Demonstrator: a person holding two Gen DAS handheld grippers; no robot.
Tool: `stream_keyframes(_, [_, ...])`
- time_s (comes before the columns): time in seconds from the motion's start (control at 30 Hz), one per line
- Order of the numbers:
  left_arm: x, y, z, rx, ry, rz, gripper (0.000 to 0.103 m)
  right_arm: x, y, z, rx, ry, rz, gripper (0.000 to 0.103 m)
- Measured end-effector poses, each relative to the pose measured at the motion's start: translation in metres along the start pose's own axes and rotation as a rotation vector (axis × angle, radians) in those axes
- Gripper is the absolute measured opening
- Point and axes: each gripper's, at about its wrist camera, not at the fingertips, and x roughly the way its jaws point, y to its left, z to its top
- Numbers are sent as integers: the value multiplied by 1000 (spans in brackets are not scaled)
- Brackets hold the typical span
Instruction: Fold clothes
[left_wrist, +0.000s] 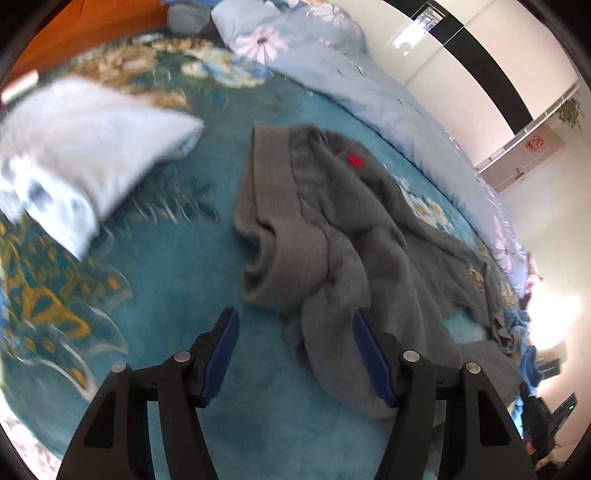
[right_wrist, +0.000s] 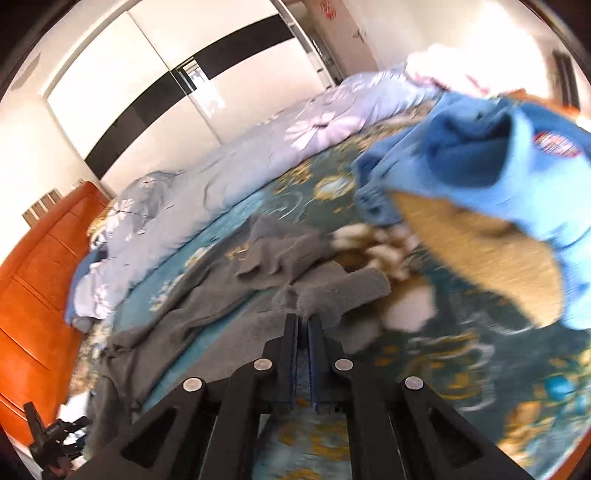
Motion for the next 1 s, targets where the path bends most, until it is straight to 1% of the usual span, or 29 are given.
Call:
stream_keyframes(0.1, [12, 1, -5, -44, 18, -51, 64, -13, -11, 0, -6, -9, -30, 5])
stream_keyframes(0.13, [16, 1, -5, -53, 16, -67, 61, -16, -16, 0, -1, -8, -32, 5])
stream_keyframes(0.17, [19, 1, -6, -69, 17, -88, 49, -20, -18, -1, 0, -8, -36, 5])
stream_keyframes(0.2, [21, 2, -7, -84, 17, -109, 42, -24, -20, -3, -1, -10, -39, 5])
stream_keyframes(0.27, [24, 3, -7, -102, 6, -124, 17, -31, -22, -3, -3, -15, -45, 5])
stream_keyframes(0.33, [17, -2, -6, -77, -37, -126, 10, -38, -24, -2, -10, -21, -47, 5])
stream_keyframes(0.37, [11, -5, -5, -62, -63, -121, 9, -41, -25, -2, -13, -24, -48, 5])
stream_keyframes(0.47, [-26, -7, 0, -37, -174, -97, 8, -57, -24, 0, -31, -50, -46, 5])
stream_keyframes(0.57, [-77, 4, 6, -16, -270, -74, 8, -77, -17, 2, -56, -88, -41, 5])
stream_keyframes(0.6, [-86, 8, 6, -5, -276, -63, 8, -82, -16, 1, -66, -94, -37, 5])
stream_keyframes(0.67, [-101, 23, -2, 18, -265, -28, 8, -90, -14, -6, -93, -96, -45, 5])
stream_keyframes(0.7, [-100, 28, -5, 28, -250, -1, 8, -92, -14, -10, -109, -91, -58, 5])
stream_keyframes(0.73, [-98, 36, -10, 36, -239, 26, 9, -91, -17, -17, -121, -75, -78, 5])
stream_keyframes(0.8, [-86, 53, -16, 7, -212, 61, 9, -81, -29, -32, -118, -17, -109, 5])
stream_keyframes(0.93, [-60, 87, -24, -97, -140, 63, 9, -68, -56, -61, -71, 82, -136, 5])
stream_keyframes(1.0, [-50, 87, -25, -91, -115, 74, 9, -62, -68, -70, -38, 124, -136, 5])
